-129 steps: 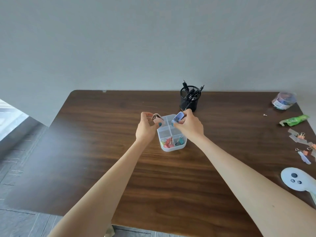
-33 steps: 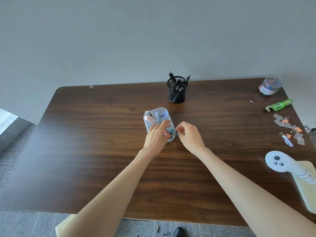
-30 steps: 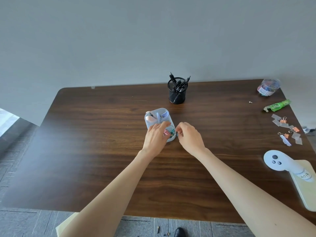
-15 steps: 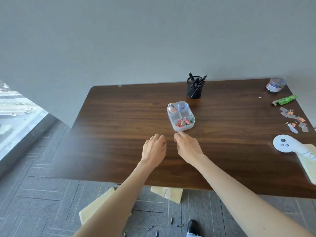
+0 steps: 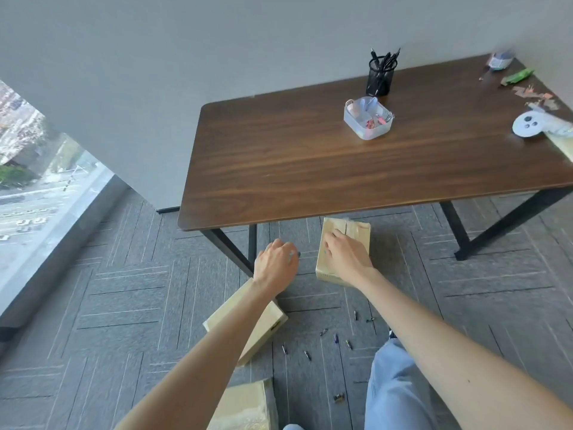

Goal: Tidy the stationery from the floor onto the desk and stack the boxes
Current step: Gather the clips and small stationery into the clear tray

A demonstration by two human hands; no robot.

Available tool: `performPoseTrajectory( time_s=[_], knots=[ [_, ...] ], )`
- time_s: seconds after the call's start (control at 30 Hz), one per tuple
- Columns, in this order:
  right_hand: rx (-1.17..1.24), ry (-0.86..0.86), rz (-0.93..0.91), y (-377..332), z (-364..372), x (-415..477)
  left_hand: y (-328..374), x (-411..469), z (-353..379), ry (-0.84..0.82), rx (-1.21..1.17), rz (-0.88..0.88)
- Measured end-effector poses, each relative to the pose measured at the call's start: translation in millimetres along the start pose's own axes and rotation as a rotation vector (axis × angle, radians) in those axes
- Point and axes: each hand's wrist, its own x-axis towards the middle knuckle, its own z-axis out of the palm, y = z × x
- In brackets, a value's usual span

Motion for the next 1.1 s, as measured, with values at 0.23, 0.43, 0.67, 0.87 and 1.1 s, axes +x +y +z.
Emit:
performPoseTrajectory(
  time_s=[0.23, 0.43, 0.67, 0.87, 1.1],
  knots=[
    [0.054, -0.082, 0.095, -40, 75, -92, -63, -96, 49, -0.091, -0.044, -0.015],
    [0.052, -0.174, 0.128, -17, 175, -120, -94, -116, 145, -0.142, -0.036, -0.082],
    [0.072, -0.235, 0.122, 53, 369, -121, -156, -97, 329, -0.197, -0.060, -0.145],
    [0.055, -0.261, 0.063, 109, 537, -98, -234, -70, 483, -0.197, 0.019, -0.209],
    [-0.004, -0.304, -0.097, 135, 683, -55, -311, -42, 615, -0.148, 0.057, -0.266]
  ],
)
